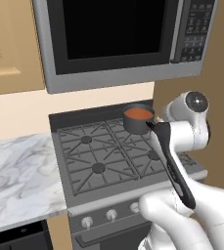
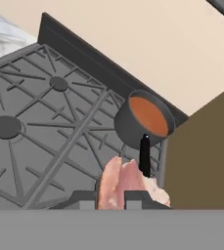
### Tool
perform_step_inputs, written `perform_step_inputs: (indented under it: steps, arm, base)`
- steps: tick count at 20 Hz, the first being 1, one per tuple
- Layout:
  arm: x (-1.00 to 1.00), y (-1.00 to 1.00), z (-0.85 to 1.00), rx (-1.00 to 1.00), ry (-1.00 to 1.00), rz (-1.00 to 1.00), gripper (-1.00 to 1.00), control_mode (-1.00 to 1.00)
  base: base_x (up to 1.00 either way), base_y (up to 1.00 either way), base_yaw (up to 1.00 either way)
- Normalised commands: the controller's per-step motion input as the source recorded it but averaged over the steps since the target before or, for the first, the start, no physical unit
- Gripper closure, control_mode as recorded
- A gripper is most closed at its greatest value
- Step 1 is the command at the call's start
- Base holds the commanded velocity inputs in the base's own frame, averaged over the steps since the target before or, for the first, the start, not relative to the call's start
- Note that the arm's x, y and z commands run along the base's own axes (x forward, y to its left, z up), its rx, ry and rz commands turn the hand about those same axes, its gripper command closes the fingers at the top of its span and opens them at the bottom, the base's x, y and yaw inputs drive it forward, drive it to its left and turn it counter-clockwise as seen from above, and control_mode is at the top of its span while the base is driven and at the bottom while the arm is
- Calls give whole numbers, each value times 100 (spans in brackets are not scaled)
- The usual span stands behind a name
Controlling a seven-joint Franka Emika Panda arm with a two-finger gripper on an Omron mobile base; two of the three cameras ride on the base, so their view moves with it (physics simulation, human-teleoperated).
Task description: Retrieve the steak from the fridge and place it on the saucepan with marinade on the stove.
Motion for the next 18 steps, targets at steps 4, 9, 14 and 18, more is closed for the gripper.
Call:
perform_step_inputs:
  steps: [4, 9, 14, 18]
  arm:
    - [19, 0, -54, -1, -15, -1, 100, -100]
    - [5, 0, -1, -1, 13, -6, 100, -100]
    - [7, 0, 0, -3, 23, -7, 100, -100]
    - [6, 0, 3, -1, 21, -6, 100, -100]
  base:
    - [0, 0, 0]
    - [0, 0, 0]
    - [0, 0, 0]
    - [0, 0, 0]
